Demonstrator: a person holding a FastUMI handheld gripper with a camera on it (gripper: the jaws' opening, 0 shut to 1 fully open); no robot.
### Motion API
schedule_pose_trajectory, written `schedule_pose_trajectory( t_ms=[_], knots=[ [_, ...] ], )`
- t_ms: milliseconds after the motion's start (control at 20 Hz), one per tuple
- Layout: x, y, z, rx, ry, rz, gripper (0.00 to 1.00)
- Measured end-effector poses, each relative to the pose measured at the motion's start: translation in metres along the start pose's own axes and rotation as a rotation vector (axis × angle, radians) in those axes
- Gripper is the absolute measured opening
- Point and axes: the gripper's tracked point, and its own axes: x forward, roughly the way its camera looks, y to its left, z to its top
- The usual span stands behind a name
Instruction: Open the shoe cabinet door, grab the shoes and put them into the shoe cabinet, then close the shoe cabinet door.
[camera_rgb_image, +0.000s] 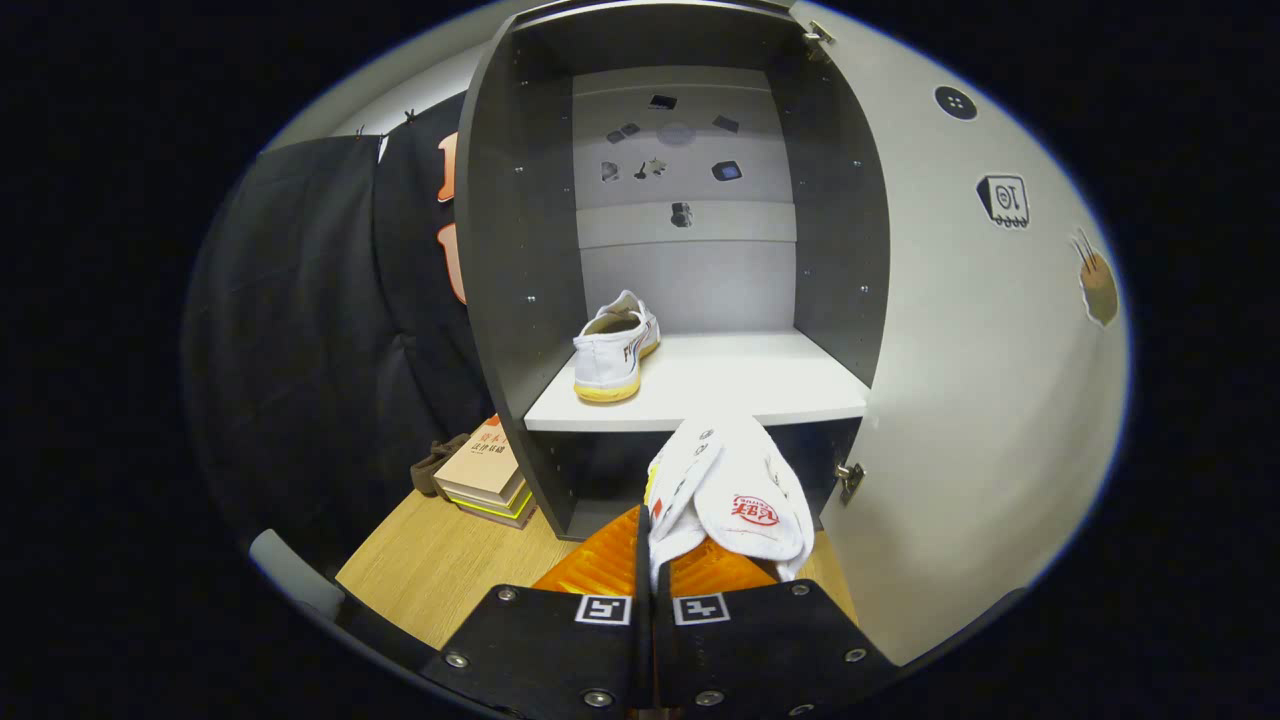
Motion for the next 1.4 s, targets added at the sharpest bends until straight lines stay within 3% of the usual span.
schedule_pose_trajectory(
  t_ms=[400, 900, 1400],
  knots=[
    [0.046, -0.012, 0.058, -0.044, -0.047, 0.006, 0.01],
    [0.159, -0.056, 0.123, -0.072, -0.057, -0.017, 0.01],
    [0.239, -0.075, 0.125, -0.127, 0.036, -0.044, 0.01]
  ],
)
